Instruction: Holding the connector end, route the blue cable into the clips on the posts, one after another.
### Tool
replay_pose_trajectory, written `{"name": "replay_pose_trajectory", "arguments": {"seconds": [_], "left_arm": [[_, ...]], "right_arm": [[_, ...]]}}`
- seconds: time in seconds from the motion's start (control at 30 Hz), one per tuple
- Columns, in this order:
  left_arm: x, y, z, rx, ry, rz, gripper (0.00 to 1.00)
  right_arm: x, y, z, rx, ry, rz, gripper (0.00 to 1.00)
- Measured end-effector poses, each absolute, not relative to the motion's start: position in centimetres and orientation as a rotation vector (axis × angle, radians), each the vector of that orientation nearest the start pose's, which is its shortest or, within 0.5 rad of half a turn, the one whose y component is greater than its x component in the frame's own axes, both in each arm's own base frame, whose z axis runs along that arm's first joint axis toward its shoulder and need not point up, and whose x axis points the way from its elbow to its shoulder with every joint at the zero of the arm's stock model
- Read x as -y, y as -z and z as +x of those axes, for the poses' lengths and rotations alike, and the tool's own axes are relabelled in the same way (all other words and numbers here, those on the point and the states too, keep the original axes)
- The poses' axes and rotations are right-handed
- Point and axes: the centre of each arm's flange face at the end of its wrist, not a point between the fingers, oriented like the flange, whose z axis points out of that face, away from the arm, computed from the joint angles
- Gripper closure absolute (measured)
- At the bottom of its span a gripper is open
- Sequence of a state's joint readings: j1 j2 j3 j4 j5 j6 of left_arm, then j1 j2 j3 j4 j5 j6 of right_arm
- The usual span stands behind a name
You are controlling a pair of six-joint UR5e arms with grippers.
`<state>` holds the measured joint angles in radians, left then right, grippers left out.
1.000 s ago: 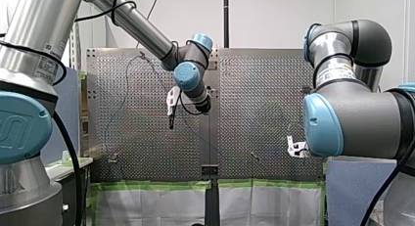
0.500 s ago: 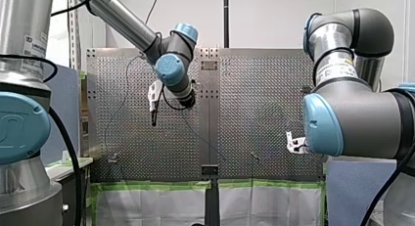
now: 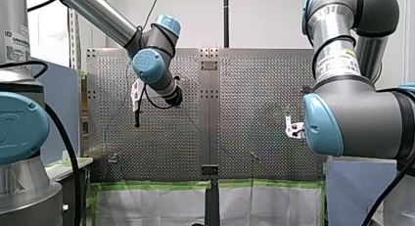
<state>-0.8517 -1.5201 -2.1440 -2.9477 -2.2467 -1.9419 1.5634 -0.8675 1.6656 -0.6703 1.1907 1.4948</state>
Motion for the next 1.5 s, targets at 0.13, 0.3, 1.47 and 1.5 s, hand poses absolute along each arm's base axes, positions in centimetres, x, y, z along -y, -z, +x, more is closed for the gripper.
{"name": "replay_pose_trajectory", "arguments": {"seconds": [0.13, 0.3, 1.47, 1.5], "left_arm": [[30.8, -27.1, 17.5, -1.816, 0.241, -0.017, 0.00], [29.7, -27.1, 16.5, -1.789, 0.280, -0.015, 0.00], [29.3, -27.2, 16.1, -1.780, 0.289, -0.014, 0.00], [29.3, -27.2, 16.1, -1.780, 0.288, -0.014, 0.00]], "right_arm": [[63.3, -12.3, 17.0, 1.018, -1.446, 1.541, 1.00], [63.4, -15.1, 17.3, 0.986, -1.484, 1.496, 1.00], [63.4, -15.8, 17.5, 0.976, -1.490, 1.488, 1.00], [63.4, -15.8, 17.5, 0.976, -1.490, 1.488, 1.00]]}}
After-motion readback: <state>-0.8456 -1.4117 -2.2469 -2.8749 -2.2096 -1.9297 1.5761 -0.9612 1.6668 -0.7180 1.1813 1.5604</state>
